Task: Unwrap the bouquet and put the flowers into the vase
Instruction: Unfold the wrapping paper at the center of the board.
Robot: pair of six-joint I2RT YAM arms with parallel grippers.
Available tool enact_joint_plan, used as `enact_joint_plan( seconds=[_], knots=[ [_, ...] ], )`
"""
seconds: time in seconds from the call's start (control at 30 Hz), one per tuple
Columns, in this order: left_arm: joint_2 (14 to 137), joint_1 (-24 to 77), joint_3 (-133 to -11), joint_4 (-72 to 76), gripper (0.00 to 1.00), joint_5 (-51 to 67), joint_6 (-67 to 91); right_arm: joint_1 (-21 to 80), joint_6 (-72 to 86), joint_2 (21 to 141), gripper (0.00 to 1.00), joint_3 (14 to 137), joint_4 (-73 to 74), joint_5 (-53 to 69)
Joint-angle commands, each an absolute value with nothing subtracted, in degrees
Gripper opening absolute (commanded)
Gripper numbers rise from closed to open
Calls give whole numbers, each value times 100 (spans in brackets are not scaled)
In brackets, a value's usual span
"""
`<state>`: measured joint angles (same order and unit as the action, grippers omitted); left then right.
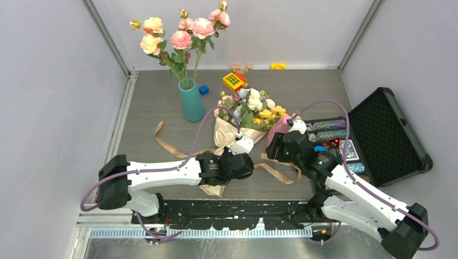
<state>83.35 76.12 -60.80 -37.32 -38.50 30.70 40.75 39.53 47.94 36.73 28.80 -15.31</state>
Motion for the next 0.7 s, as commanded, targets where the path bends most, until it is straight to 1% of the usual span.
enact_joint_plan(
  seconds=[0.0,0.17,0.43,0.53,0.67],
  knots=[
    [7781,7293,-5849,-3140,0,-3711,3575,4061,3920,4821,59,3886,2791,-1496],
    [7179,6869,-5296,-2775,0,-3450,4025,4059,3916,4869,59,3898,2765,-1415],
    [6205,6359,-4471,-2785,0,-3482,4978,4060,3892,4968,59,3875,2600,-1149],
    [5933,6210,-4259,-2912,0,-3543,5214,4059,3878,5062,61,3858,2414,-935],
    [5551,6139,-4086,-3380,0,-3961,5679,4067,3876,5231,62,3867,2240,-578]
  ],
)
